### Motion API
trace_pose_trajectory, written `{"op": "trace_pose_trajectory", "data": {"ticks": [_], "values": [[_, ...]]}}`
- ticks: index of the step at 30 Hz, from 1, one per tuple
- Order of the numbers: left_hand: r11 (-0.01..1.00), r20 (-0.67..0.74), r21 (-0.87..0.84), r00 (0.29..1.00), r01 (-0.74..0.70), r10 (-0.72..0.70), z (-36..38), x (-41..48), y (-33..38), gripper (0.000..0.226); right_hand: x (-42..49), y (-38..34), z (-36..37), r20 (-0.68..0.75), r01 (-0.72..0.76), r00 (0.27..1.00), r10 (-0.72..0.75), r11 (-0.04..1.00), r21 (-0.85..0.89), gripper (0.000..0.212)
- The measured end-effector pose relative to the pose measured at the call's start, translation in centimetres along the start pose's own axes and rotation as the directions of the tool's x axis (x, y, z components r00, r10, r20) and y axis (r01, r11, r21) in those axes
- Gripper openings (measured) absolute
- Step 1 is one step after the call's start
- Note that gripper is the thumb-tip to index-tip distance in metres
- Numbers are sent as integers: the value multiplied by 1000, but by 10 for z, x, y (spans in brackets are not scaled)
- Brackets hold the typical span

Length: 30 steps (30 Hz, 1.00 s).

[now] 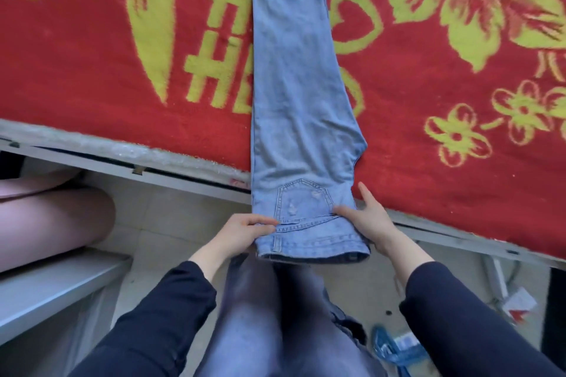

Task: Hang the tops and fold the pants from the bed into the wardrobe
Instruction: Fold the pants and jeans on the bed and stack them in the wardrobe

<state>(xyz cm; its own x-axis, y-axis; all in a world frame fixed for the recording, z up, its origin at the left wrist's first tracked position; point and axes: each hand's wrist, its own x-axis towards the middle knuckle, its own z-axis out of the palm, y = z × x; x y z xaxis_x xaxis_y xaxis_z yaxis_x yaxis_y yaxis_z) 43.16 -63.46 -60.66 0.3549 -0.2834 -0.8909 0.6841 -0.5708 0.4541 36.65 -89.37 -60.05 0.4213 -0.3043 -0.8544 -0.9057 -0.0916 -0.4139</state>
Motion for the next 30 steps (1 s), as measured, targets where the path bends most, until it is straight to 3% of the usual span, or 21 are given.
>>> {"op": "trace_pose_trajectory", "data": {"ticks": [2,4,9,11,15,17,24,29,30], "values": [[983,-40,-186,999,-5,-2,-15,-3,33,11,2,-27,-12,65,25,997,-32,994,107,55],[944,-54,-325,998,-51,35,-33,-2,70,23,6,-62,-22,116,-39,993,14,974,221,28],[826,35,-556,991,-88,128,-86,28,159,50,45,-147,-43,82,-72,996,41,898,433,36],[844,30,-519,983,-138,179,-102,52,192,45,64,-181,-48,81,-49,997,13,888,458,37],[944,-135,-188,959,-273,250,-127,100,258,26,107,-247,-52,-3,102,994,-109,919,380,25],[935,-211,-151,934,-321,287,-143,120,289,12,130,-278,-53,-55,160,987,-151,938,308,15],[879,-269,61,840,-473,471,-201,195,393,11,210,-376,-70,-186,295,949,-254,925,241,4],[815,-343,-24,771,-579,537,-223,244,448,4,260,-432,-74,-248,433,896,-369,850,298,6],[824,-366,-22,771,-567,521,-226,259,449,16,271,-436,-71,-236,449,890,-390,840,304,7]]}}
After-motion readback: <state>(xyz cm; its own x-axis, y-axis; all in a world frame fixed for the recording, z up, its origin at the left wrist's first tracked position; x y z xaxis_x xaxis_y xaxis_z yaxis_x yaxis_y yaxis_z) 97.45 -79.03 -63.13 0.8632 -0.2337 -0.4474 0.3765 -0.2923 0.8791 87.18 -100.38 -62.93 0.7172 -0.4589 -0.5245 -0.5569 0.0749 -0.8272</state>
